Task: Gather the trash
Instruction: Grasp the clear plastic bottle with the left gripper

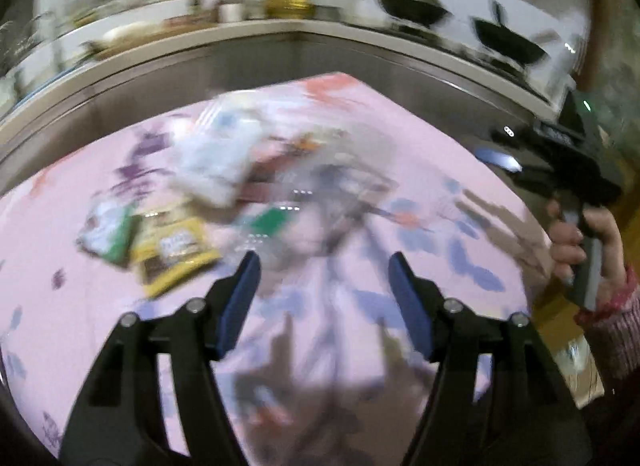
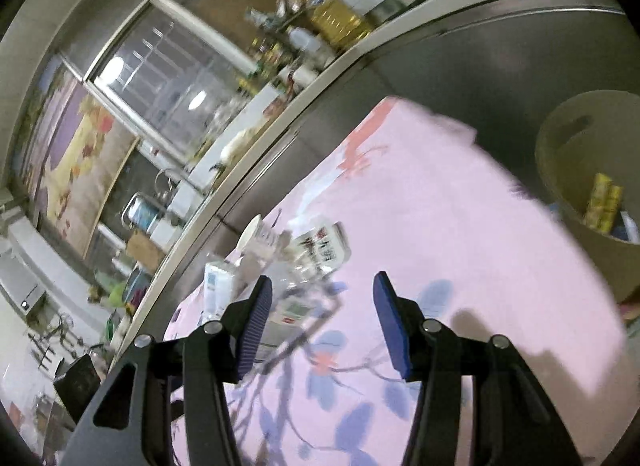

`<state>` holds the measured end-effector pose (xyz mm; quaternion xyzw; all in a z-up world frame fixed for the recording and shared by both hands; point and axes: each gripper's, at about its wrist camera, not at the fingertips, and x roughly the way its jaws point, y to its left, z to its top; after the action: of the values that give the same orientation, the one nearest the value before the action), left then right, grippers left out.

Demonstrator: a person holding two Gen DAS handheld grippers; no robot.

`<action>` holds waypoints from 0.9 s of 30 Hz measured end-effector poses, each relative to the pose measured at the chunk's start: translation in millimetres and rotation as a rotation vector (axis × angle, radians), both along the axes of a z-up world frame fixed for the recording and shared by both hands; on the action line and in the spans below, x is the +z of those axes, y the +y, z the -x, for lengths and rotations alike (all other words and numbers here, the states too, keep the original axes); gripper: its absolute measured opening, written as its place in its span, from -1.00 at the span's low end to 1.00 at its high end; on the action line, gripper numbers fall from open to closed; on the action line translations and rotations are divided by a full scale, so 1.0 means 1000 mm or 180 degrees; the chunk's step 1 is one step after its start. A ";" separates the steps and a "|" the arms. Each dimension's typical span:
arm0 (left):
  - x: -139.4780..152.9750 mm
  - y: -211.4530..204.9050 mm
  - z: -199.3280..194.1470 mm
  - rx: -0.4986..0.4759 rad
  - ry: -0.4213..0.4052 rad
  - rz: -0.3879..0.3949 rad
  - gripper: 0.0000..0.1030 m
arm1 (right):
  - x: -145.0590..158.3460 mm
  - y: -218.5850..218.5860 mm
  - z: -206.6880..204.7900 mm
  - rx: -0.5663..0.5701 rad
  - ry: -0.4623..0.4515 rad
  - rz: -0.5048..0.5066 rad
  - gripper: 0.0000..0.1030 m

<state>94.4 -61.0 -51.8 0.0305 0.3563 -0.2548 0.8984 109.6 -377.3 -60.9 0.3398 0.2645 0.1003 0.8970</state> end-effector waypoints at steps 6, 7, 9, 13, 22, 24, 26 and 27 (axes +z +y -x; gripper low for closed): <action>-0.005 0.026 -0.035 0.0103 -0.0062 0.0167 0.48 | 0.003 0.029 -0.045 0.0187 0.0181 0.0001 -0.01; -0.007 0.020 -0.039 0.0033 -0.0051 0.0154 0.48 | 0.002 0.031 -0.051 0.0191 0.0220 -0.0012 -0.01; -0.013 0.011 -0.047 -0.0096 -0.0070 0.0085 0.48 | 0.001 0.035 -0.059 0.0186 0.0270 -0.0011 0.00; -0.029 -0.009 -0.062 -0.0387 -0.0004 -0.0033 0.48 | -0.002 0.039 -0.074 0.0209 0.0386 -0.0023 0.00; -0.049 -0.015 -0.057 -0.0600 0.0159 -0.0104 0.33 | -0.015 0.056 -0.085 0.0488 0.0531 -0.0144 -0.01; -0.046 -0.013 -0.046 -0.0634 0.0126 -0.0109 0.34 | -0.015 0.068 -0.080 0.0671 0.0496 -0.0144 -0.01; -0.043 -0.013 -0.035 -0.0645 0.0109 -0.0142 0.41 | -0.012 0.081 -0.074 0.0835 0.0447 -0.0083 -0.01; -0.043 -0.012 -0.032 -0.0640 0.0125 -0.0146 0.55 | -0.011 0.088 -0.070 0.0913 0.0433 -0.0038 -0.01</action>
<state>126.6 -73.2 -94.8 0.0815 0.3747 -0.3360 0.8603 180.1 -289.3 -72.1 0.3098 0.3699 0.2057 0.8514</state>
